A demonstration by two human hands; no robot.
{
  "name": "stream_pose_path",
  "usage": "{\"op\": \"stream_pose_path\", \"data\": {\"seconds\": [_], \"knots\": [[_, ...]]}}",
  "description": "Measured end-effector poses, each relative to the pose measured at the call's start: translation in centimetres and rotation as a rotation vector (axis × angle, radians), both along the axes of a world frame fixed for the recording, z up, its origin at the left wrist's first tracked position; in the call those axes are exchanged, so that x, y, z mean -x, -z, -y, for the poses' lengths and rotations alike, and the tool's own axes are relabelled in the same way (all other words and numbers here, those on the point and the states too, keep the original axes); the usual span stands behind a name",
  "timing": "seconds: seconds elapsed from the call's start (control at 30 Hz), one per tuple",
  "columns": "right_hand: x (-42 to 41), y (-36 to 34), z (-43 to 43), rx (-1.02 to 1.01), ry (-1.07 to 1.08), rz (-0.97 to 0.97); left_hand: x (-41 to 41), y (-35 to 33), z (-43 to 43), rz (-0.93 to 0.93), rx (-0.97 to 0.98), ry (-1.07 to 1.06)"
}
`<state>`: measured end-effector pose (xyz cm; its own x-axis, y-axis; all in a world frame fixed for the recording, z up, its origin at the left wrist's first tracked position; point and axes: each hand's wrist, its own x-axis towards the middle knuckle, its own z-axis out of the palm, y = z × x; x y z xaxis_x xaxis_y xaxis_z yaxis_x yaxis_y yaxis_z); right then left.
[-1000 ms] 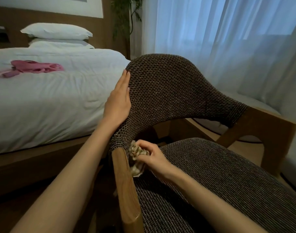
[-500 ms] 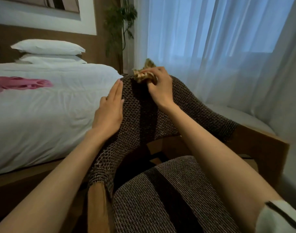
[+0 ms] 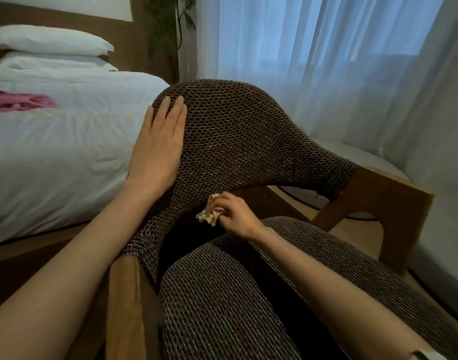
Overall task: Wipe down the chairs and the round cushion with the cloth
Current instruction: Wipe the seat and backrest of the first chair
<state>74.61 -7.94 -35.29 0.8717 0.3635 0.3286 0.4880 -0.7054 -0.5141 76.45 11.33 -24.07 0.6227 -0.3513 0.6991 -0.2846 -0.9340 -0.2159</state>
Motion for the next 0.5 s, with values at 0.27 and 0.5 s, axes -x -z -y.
{"op": "stream_pose_path", "data": {"seconds": [0.27,0.5], "knots": [[-1.3,-9.8,1.5,-0.350,0.266,0.555,0.1,0.1,0.3,-0.023,-0.236,-0.129],[-8.1,-15.7,0.3,-0.336,0.362,0.532,-0.1,0.5,0.6,0.008,-0.322,-0.189]]}}
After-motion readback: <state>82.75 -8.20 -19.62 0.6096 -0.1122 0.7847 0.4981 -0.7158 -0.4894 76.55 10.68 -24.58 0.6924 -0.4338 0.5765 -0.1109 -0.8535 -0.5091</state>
